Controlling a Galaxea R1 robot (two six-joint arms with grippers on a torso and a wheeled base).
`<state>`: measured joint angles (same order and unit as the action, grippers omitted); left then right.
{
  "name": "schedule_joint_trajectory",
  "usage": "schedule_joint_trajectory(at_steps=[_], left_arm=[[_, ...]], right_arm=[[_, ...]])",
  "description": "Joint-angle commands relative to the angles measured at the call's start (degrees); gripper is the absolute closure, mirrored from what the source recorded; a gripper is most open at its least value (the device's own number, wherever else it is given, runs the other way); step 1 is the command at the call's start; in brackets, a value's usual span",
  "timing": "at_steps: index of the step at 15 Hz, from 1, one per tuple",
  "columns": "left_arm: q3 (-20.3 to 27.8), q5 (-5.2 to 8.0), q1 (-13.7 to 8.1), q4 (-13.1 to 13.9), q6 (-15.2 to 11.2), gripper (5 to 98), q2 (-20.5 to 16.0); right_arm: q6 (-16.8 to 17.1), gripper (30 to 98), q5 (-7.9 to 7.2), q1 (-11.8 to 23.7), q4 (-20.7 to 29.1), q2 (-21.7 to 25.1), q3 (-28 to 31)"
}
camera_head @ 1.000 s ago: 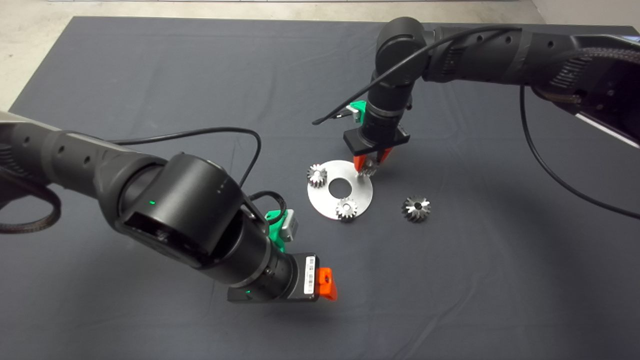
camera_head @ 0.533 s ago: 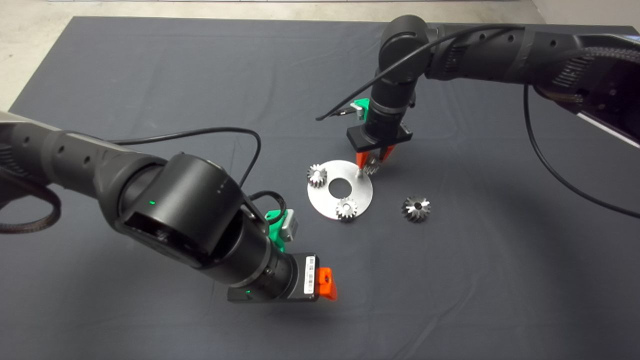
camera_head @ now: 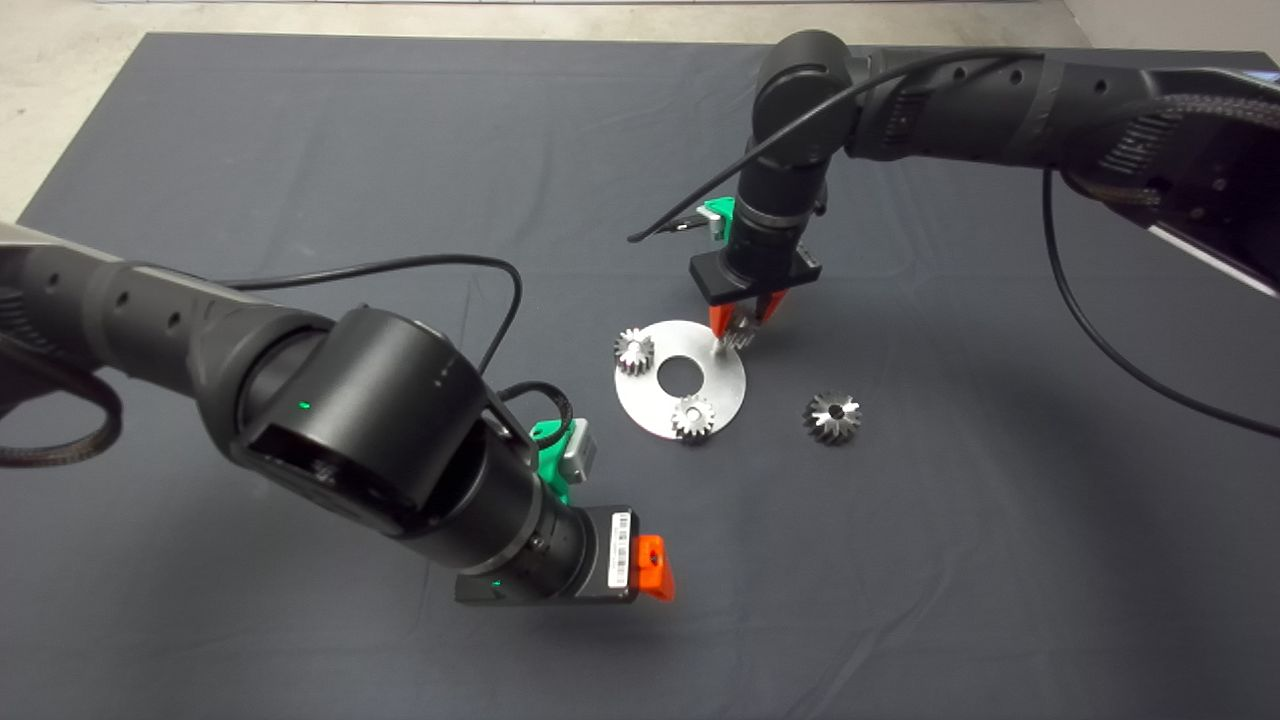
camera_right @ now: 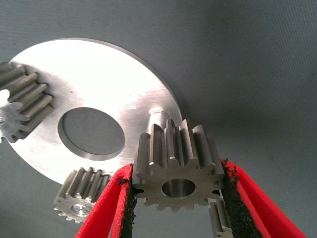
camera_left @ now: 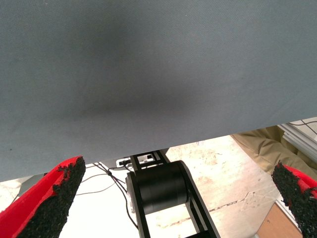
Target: Remove an incorrectly installed larger gear and replace it with the correct smaller gear
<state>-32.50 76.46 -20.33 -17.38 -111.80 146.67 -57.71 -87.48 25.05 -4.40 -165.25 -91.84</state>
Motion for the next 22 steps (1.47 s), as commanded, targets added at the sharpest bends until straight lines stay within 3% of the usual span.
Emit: schedule_joint_trajectory(at_steps=[1, 15, 22], left_arm=[[0.35, -0.08, -0.94, 0.51, 0.0, 5.8, -0.1], [0.7, -0.17, -0.94, 0.51, -0.08, 5.8, -0.1], [0.26, -0.08, -0.94, 0.51, 0.0, 5.8, -0.1]], right_arm=[[-0.47, 86.9, -7.35, 1.41, 1.07, -0.65, 1.33], [-3.81, 86.9, -7.51, -0.61, 1.24, 1.7, 6.43], [-2.76, 86.9, -7.44, -0.7, 0.94, 3.08, 5.77]])
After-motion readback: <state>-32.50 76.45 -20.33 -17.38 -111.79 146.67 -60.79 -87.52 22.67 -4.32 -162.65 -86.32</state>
